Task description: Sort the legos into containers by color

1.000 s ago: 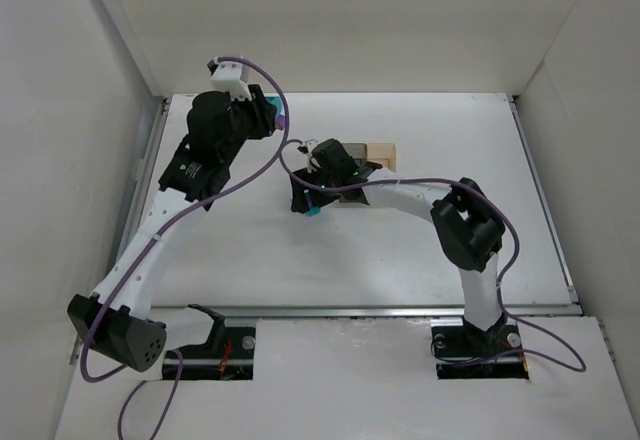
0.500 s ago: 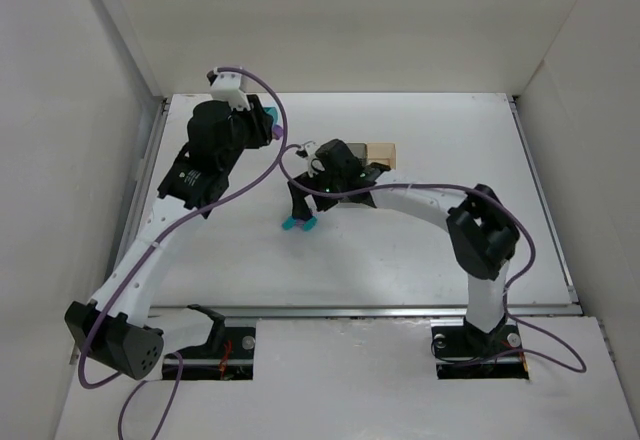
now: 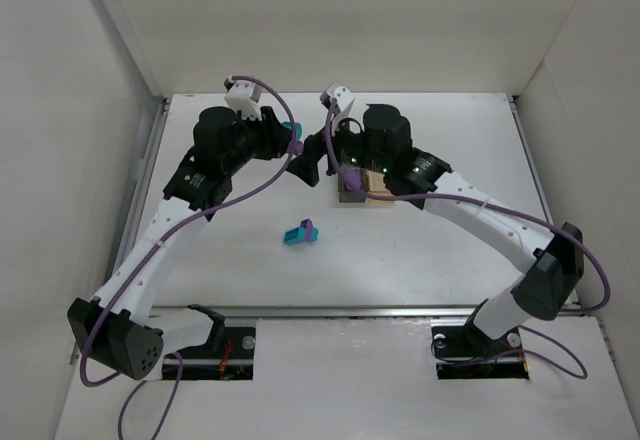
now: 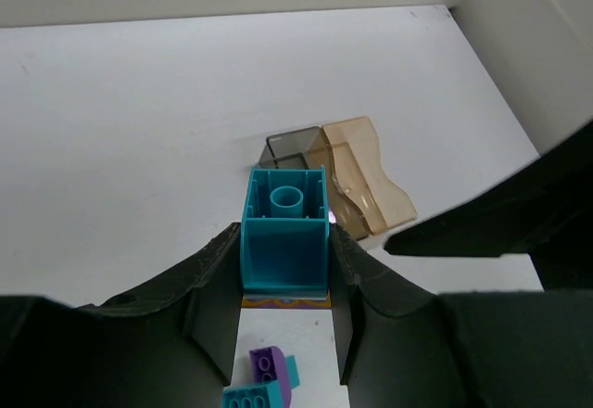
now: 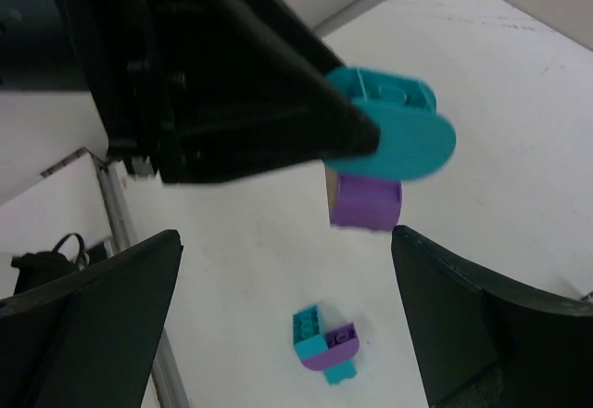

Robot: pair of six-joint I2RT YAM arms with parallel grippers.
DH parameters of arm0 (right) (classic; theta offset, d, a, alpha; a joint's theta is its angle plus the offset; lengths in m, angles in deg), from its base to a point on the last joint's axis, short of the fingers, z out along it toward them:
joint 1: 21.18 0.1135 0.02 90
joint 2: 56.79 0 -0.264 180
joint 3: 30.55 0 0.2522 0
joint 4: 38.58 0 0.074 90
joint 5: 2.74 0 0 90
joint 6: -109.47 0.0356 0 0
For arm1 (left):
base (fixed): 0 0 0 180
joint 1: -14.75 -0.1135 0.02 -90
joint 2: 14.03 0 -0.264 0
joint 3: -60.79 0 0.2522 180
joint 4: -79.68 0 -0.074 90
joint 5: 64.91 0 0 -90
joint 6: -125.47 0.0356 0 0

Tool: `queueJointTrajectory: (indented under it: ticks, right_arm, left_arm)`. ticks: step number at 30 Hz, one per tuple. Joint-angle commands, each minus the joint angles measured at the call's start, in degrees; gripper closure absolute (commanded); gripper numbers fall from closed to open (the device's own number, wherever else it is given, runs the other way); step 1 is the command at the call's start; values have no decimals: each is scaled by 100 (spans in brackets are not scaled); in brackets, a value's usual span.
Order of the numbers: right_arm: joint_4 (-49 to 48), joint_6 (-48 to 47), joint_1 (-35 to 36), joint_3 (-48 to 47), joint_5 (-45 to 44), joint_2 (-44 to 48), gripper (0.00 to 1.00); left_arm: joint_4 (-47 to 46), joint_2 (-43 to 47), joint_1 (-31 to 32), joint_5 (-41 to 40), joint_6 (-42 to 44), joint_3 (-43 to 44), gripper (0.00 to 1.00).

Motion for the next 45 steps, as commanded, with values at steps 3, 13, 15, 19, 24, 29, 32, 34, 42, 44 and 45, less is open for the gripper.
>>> queueJointTrajectory:
  ticks: [3, 13, 15, 19, 24, 29, 32, 34, 42, 44, 45]
  right_arm:
    - [-285, 370, -1, -523, -82, -532, 0]
    - [-285, 423, -1, -594, -557, -665, 14]
    - [-285, 475, -1, -672, -434, -734, 23]
    - [-285, 555, -1, -778, -557, -788, 33]
    - [-285, 616, -1, -831, -680, -840, 65]
    - [-285, 757, -1, -779, -925, -840, 100]
    - [-285, 827, -53, -655, -996, -770, 100]
    - [-285, 827, -54, -445, -996, -718, 100]
    - [-285, 888, -106, 741, -943, -612, 100]
    - [-285, 1002, -247, 997, -891, -551, 100]
    - [-285, 1081, -300, 1049, -804, -550, 100]
  left_arm:
    - [-430, 143, -11, 826, -141, -94, 100]
    - [-588, 196, -11, 1160, -141, -94, 100]
    - [-588, 196, -11, 1230, -141, -94, 100]
    - [-527, 196, -11, 1284, -193, -147, 100]
    - [-474, 196, -11, 1292, -193, -147, 100]
    - [-474, 249, -11, 1285, -298, -200, 100]
    - [-413, 249, -11, 1065, -299, -200, 100]
    - [-413, 249, -11, 602, -352, -200, 100]
    - [-738, -93, -64, -228, 298, 793, 100]
    - [-677, -155, -64, -281, 299, 855, 100]
    - [-676, -156, -64, -281, 299, 855, 100]
